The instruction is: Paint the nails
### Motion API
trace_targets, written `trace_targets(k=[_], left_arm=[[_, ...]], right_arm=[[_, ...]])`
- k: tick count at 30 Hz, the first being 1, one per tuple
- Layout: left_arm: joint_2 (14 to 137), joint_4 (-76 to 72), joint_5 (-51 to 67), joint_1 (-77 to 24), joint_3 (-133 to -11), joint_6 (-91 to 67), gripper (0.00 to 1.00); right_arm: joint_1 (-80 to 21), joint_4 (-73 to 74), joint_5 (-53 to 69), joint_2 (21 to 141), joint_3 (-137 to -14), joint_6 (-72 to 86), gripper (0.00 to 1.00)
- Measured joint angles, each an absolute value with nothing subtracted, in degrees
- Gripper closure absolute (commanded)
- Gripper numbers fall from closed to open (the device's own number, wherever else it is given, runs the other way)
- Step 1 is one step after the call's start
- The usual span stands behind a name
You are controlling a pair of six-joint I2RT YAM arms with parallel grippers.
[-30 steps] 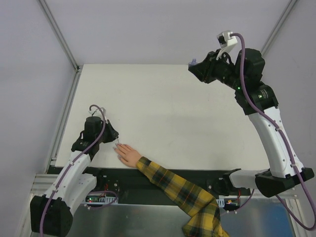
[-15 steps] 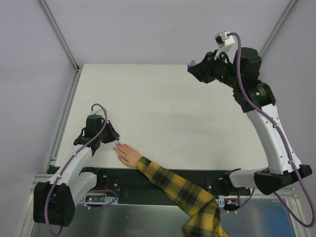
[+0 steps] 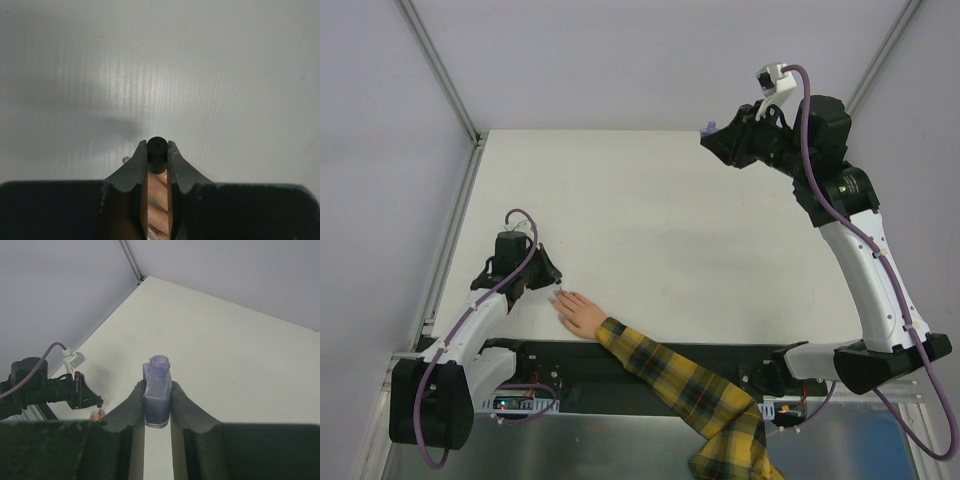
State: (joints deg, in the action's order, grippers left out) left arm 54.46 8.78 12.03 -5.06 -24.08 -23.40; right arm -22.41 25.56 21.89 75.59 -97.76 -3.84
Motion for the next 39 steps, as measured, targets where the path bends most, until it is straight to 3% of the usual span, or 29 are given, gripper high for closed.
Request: trace_targets(k=[39], left_arm=[[61.0, 9.4, 13.0, -4.4, -27.9, -23.1, 1.0]], right_arm=[[-21.5, 25.1, 23.4, 77.4, -97.8, -2.2, 1.0]])
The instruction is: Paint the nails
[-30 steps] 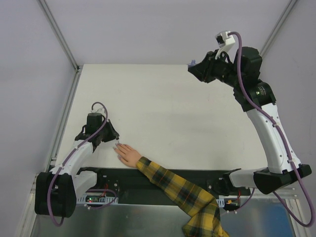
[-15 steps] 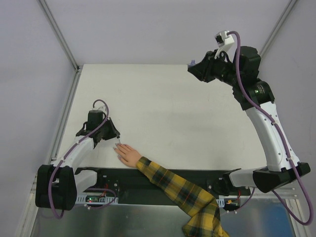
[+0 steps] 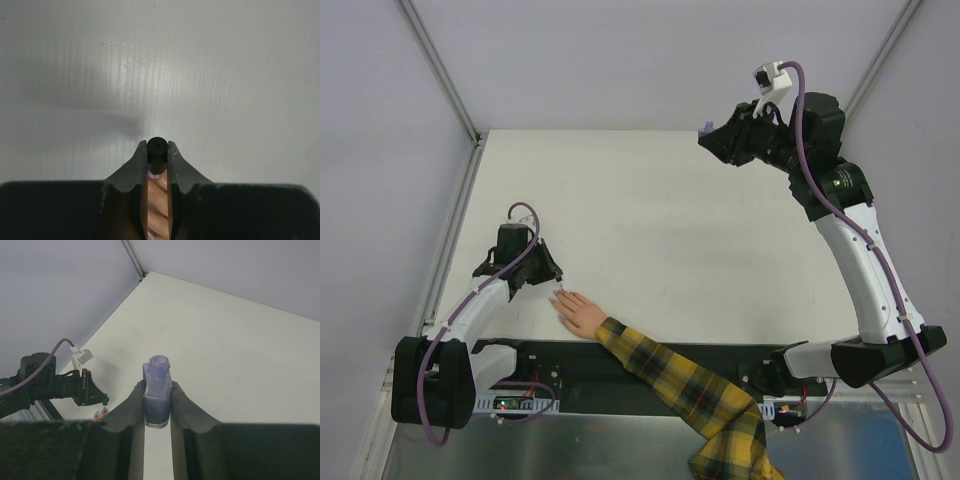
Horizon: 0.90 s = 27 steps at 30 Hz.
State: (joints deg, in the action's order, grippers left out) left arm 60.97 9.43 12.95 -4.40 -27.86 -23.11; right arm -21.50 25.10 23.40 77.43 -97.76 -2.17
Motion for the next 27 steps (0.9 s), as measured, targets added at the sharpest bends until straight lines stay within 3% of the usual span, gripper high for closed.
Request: trace_targets(k=[27], left_arm=[[63.7, 11.7, 9.8, -4.4, -29.3, -23.4, 1.0]], right_arm=[[-21.2, 24.7, 23.5, 77.5, -97.7, -1.8, 1.0]])
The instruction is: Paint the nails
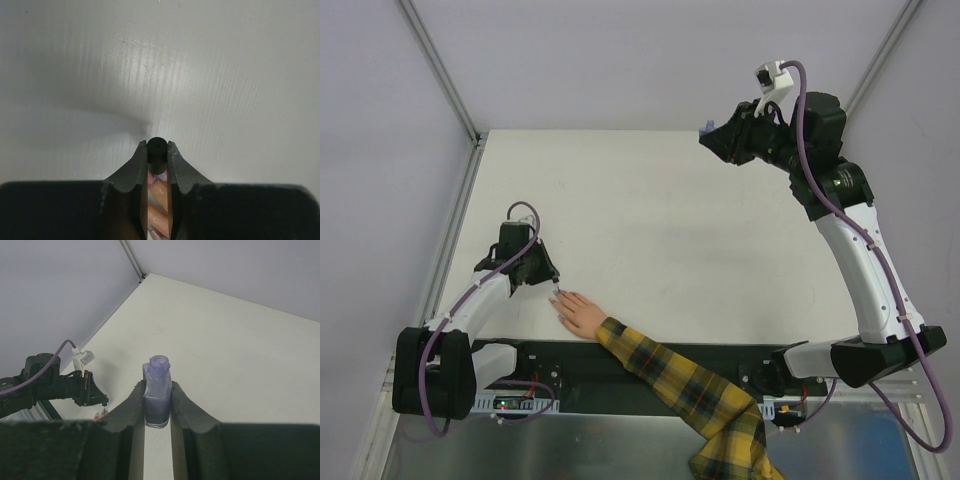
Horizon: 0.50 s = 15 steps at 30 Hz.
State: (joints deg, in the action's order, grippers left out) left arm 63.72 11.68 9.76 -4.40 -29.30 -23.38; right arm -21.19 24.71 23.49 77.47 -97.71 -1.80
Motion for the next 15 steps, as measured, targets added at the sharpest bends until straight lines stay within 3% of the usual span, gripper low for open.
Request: trace_targets(k=[15], left_arm=[[65.4, 11.9, 8.4, -4.4, -30.0, -23.6, 1.0]], right_arm=[[-21.1, 24.7, 23.7, 77.5, -97.7, -1.7, 1.0]])
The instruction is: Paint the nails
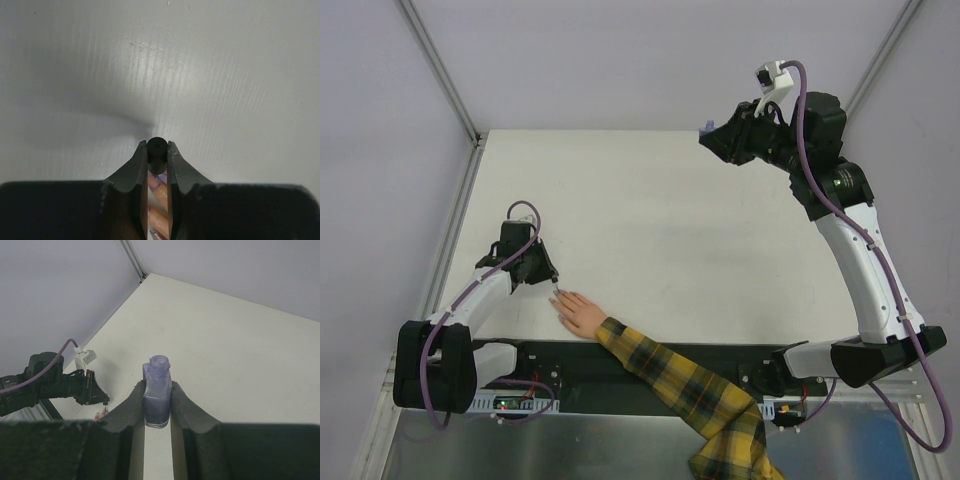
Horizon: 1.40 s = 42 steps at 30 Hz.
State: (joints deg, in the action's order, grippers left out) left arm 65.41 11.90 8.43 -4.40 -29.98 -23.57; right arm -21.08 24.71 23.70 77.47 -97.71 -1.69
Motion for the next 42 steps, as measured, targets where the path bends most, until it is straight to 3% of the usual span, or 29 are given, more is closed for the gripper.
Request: trace_targets(k=[42], left_arm=[[66.1, 11.9, 10.5, -4.8, -30.7, -23.6, 1.0]], right_arm=[[-20.9, 24.6, 24.5, 77.5, -96.7, -1.6, 1.0]])
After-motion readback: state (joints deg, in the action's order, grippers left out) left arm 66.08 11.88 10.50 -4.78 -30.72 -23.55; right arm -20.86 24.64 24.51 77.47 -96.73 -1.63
